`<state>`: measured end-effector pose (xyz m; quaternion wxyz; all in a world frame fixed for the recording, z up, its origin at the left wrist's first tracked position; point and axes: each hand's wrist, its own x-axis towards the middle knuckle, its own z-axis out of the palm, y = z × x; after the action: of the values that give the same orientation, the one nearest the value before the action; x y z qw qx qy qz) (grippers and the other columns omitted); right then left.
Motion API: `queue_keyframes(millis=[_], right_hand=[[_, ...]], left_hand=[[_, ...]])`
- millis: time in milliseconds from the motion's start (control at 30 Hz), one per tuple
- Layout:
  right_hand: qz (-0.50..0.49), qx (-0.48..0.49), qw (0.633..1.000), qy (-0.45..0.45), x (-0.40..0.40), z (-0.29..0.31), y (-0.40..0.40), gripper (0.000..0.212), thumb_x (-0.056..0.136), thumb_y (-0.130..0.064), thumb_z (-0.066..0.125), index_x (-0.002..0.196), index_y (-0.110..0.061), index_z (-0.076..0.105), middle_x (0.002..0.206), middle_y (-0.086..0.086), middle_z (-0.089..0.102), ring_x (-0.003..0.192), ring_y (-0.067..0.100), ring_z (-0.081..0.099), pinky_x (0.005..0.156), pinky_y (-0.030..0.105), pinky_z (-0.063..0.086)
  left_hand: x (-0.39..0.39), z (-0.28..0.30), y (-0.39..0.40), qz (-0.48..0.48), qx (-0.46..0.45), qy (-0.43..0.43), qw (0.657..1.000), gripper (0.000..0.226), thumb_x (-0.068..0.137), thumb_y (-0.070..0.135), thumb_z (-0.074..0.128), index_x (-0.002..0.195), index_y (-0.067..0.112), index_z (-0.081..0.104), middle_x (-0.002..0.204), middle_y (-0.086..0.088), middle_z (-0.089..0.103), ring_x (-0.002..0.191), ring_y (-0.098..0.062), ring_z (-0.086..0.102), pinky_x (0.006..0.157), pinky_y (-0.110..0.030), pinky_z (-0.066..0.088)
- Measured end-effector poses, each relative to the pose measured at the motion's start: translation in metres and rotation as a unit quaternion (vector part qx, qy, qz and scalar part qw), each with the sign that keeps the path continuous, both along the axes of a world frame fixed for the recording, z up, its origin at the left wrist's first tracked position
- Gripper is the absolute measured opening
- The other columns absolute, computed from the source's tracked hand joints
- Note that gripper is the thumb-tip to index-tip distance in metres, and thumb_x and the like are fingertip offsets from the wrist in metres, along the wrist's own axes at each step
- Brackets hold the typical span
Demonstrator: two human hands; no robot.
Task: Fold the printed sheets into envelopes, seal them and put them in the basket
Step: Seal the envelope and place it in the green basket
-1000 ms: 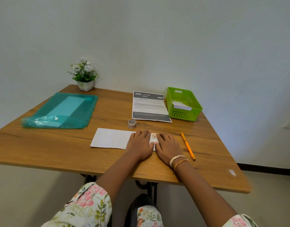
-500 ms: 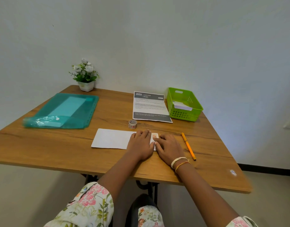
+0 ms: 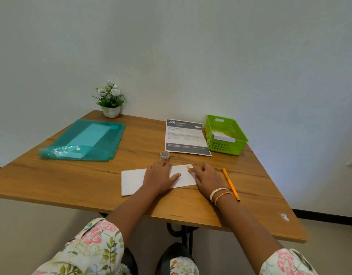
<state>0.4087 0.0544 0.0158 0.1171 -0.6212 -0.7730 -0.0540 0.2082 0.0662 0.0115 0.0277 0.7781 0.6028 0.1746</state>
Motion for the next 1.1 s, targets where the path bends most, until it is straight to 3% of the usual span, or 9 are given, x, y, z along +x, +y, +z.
queue_keyframes(millis=[233,433,567,600,667,733,867,967,1100], right_hand=[[-0.034,-0.016,0.998,-0.043,-0.005,0.001,0.013,0.043,0.099,-0.021,0.040,0.138,-0.039,0.042,0.109,0.007,0.049,0.103,0.025,0.049,0.072,0.032,0.044],[-0.074,0.003,0.997,-0.024,-0.005,-0.007,0.009,0.040,0.097,-0.021,0.042,0.135,-0.033,0.047,0.114,0.007,0.050,0.105,0.025,0.049,0.073,0.030,0.043],[-0.104,0.007,0.994,0.044,-0.002,-0.011,0.005,0.037,0.097,-0.023,0.042,0.132,-0.029,0.054,0.114,0.008,0.053,0.105,0.025,0.050,0.081,0.032,0.046],[-0.107,0.001,0.992,0.072,-0.002,-0.011,0.004,0.037,0.096,-0.022,0.043,0.131,-0.026,0.055,0.115,0.010,0.053,0.107,0.026,0.050,0.084,0.034,0.046],[-0.111,-0.011,0.982,0.154,-0.003,-0.008,0.004,0.036,0.095,-0.021,0.046,0.128,-0.021,0.057,0.120,0.011,0.054,0.110,0.027,0.051,0.090,0.035,0.046],[-0.119,-0.024,0.960,0.251,-0.004,-0.001,0.003,0.032,0.094,-0.024,0.049,0.124,-0.018,0.059,0.123,0.010,0.057,0.111,0.025,0.053,0.092,0.035,0.046],[-0.173,-0.072,0.903,0.386,-0.015,0.025,-0.003,0.030,0.096,-0.037,0.046,0.107,-0.012,0.059,0.117,0.012,0.061,0.102,0.028,0.055,0.084,0.035,0.044],[-0.178,-0.157,0.888,0.393,-0.024,0.051,-0.006,0.049,0.098,-0.050,0.036,0.107,-0.010,0.061,0.107,0.012,0.061,0.092,0.031,0.055,0.068,0.028,0.040],[-0.195,-0.331,0.741,0.551,-0.027,0.068,-0.013,0.040,0.090,-0.050,0.052,0.103,-0.012,0.054,0.091,0.010,0.058,0.068,0.022,0.058,0.047,0.024,0.048]], left_hand=[[0.001,0.014,-0.002,0.027,-0.044,0.038,0.998,0.089,0.062,0.084,0.059,0.128,0.025,0.048,0.130,-0.005,0.051,0.116,-0.023,0.047,0.090,-0.034,0.043],[0.012,0.026,0.003,0.047,-0.187,-0.059,0.979,0.066,0.063,0.063,0.078,0.107,0.019,0.053,0.103,0.000,0.061,0.096,-0.017,0.057,0.074,-0.031,0.049],[0.017,0.033,0.005,0.040,-0.247,-0.209,0.945,0.034,0.077,0.041,0.076,0.072,0.018,0.052,0.071,0.000,0.051,0.068,-0.013,0.051,0.052,-0.022,0.032],[0.017,0.035,0.006,0.047,-0.266,-0.260,0.927,0.033,0.078,0.037,0.076,0.071,0.018,0.050,0.071,-0.001,0.051,0.066,-0.013,0.050,0.052,-0.022,0.033],[0.017,0.042,0.008,0.060,-0.278,-0.363,0.887,0.032,0.078,0.031,0.078,0.093,0.011,0.059,0.089,-0.010,0.062,0.081,-0.020,0.062,0.058,-0.026,0.044],[0.016,0.047,0.012,0.083,-0.260,-0.453,0.849,0.049,0.079,0.027,0.077,0.113,-0.001,0.058,0.107,-0.018,0.066,0.097,-0.032,0.066,0.067,-0.035,0.054],[0.014,0.059,0.024,0.155,-0.215,-0.620,0.738,0.030,0.085,0.021,0.073,0.103,0.000,0.062,0.104,-0.015,0.069,0.090,-0.032,0.069,0.077,-0.041,0.058],[0.010,0.064,0.031,0.213,-0.158,-0.654,0.709,0.029,0.089,0.023,0.069,0.111,0.004,0.062,0.106,-0.011,0.069,0.088,-0.029,0.068,0.079,-0.043,0.059],[0.003,0.071,0.031,0.249,-0.125,-0.687,0.671,0.032,0.092,0.021,0.065,0.120,0.008,0.059,0.113,-0.009,0.067,0.086,-0.024,0.066,0.079,-0.041,0.059]])
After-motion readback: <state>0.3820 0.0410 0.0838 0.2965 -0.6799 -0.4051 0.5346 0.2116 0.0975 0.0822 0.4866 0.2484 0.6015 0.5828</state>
